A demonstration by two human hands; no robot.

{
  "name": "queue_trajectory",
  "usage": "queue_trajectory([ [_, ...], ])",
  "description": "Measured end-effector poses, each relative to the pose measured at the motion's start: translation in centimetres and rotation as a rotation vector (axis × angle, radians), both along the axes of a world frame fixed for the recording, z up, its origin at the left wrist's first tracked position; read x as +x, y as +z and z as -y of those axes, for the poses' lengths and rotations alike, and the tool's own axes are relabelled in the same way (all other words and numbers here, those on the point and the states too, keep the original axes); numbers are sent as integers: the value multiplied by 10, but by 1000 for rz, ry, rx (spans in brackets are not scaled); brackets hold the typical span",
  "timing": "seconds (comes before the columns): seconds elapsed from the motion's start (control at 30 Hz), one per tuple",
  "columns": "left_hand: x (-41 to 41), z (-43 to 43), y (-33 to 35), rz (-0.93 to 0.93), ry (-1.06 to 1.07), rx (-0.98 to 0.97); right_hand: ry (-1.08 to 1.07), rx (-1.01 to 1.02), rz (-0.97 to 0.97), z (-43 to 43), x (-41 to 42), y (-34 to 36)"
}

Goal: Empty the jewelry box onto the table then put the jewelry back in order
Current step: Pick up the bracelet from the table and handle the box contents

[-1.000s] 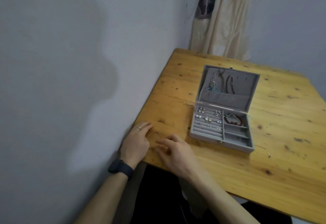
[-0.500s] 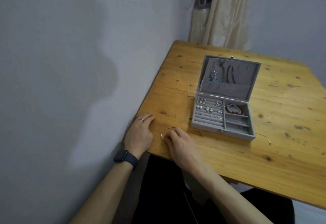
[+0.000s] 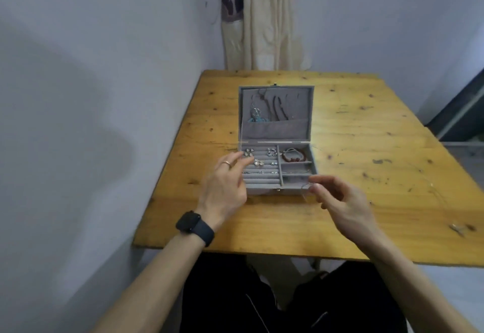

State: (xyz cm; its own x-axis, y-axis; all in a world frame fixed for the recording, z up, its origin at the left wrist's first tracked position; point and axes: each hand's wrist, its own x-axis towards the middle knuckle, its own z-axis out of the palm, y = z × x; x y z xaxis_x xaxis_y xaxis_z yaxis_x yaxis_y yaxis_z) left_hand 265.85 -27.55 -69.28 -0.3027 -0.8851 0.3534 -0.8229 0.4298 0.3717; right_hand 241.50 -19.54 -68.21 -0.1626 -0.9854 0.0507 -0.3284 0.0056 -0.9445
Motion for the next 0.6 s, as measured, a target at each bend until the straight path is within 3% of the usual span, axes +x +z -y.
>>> queue_trajectory([
  [0.2, -143, 36, 16, 65, -301, 85, -211, -16, -112, -4, -100, 16],
  [0.43, -281, 86, -8, 283, -395, 270, -469, 8, -337, 34, -202, 7],
  [0.6, -341, 120, -30, 413, -405, 293, -494, 77, -418, 82, -257, -9],
])
